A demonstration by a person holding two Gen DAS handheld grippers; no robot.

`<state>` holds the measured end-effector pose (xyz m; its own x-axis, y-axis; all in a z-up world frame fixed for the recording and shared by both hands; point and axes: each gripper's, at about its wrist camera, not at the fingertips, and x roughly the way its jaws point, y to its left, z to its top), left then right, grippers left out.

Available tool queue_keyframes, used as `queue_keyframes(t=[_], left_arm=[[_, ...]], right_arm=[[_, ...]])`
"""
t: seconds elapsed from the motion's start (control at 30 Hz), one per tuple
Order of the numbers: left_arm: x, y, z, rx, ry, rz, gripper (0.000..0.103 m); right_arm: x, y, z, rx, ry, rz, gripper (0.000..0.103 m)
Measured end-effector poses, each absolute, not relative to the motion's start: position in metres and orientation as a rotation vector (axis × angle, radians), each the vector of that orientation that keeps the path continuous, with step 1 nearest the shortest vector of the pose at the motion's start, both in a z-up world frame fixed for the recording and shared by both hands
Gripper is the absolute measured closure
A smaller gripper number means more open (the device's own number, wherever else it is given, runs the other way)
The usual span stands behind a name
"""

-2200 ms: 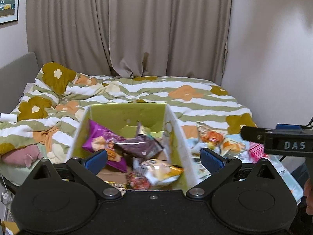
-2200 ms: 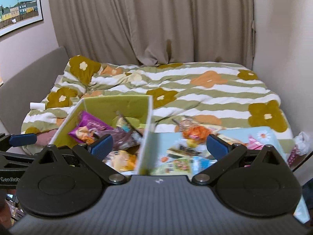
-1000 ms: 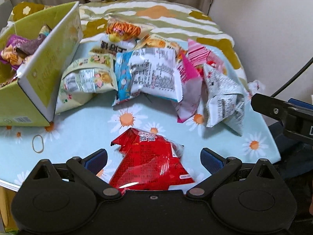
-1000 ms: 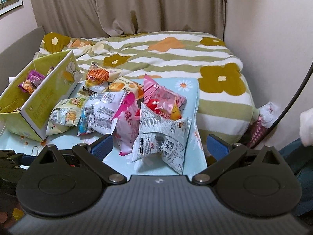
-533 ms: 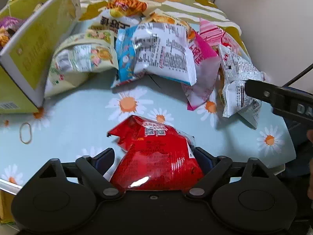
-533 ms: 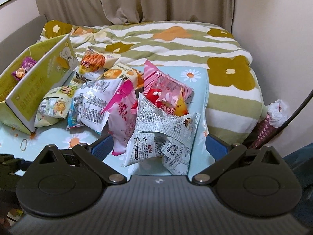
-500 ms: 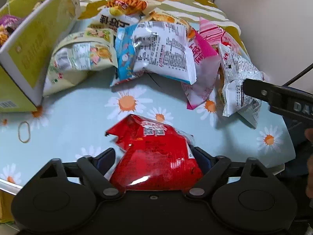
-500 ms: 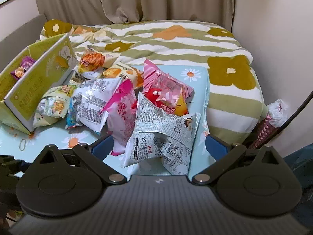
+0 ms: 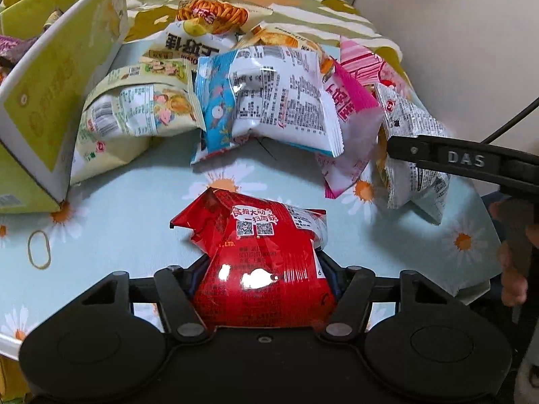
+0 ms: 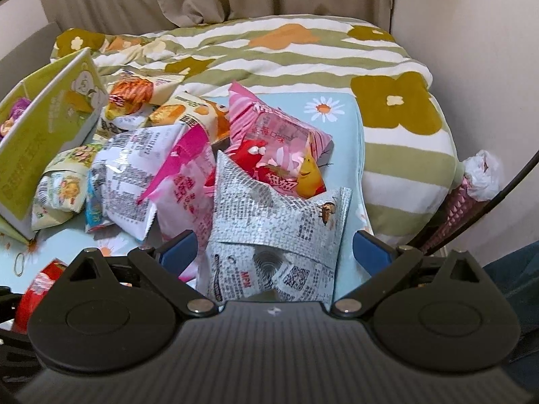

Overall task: Organize snacks
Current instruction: 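Grasp the red bag with the left tool while the right grasps the white printed bag, then carry the red and white bags into the yellow box and open both tools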

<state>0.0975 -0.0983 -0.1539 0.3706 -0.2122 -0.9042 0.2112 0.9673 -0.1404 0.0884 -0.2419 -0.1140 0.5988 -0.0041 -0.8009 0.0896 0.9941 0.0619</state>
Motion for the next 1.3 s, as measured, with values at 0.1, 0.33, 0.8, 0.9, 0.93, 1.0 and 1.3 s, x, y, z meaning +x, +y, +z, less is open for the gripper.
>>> queue_keyframes(t=[0.1, 0.33, 0.8, 0.9, 0.93, 1.0, 1.3], left_arm=[[0.101, -0.096, -0.154, 0.008, 1.156, -0.285, 0.036], [0.112, -0.095, -0.153, 0.047, 1.131, -0.329, 0.037], [0.098, -0.088, -0.135, 0.024, 1.061, -0.317, 0.041], [0.092, -0.086, -0.124, 0.013, 1.027, -0.304, 0.041], [0.089, -0.085, -0.119, 0.008, 1.014, -0.299, 0.041], [0.084, -0.083, -0.109, -0.001, 0.988, -0.289, 0.041], [0.065, -0.068, -0.058, -0.068, 0.869, -0.243, 0.041]], right_arm=[[0.096, -0.243, -0.12, 0.113, 0.94, -0.073, 0.0], [0.105, -0.243, -0.132, 0.143, 0.962, -0.089, 0.0], [0.087, -0.241, -0.118, 0.146, 0.918, -0.102, 0.018], [0.08, -0.241, -0.111, 0.15, 0.905, -0.091, 0.022], [0.078, -0.241, -0.109, 0.151, 0.902, -0.087, 0.023], [0.073, -0.241, -0.104, 0.155, 0.894, -0.078, 0.024], [0.047, -0.232, -0.063, 0.163, 0.827, -0.029, 0.025]])
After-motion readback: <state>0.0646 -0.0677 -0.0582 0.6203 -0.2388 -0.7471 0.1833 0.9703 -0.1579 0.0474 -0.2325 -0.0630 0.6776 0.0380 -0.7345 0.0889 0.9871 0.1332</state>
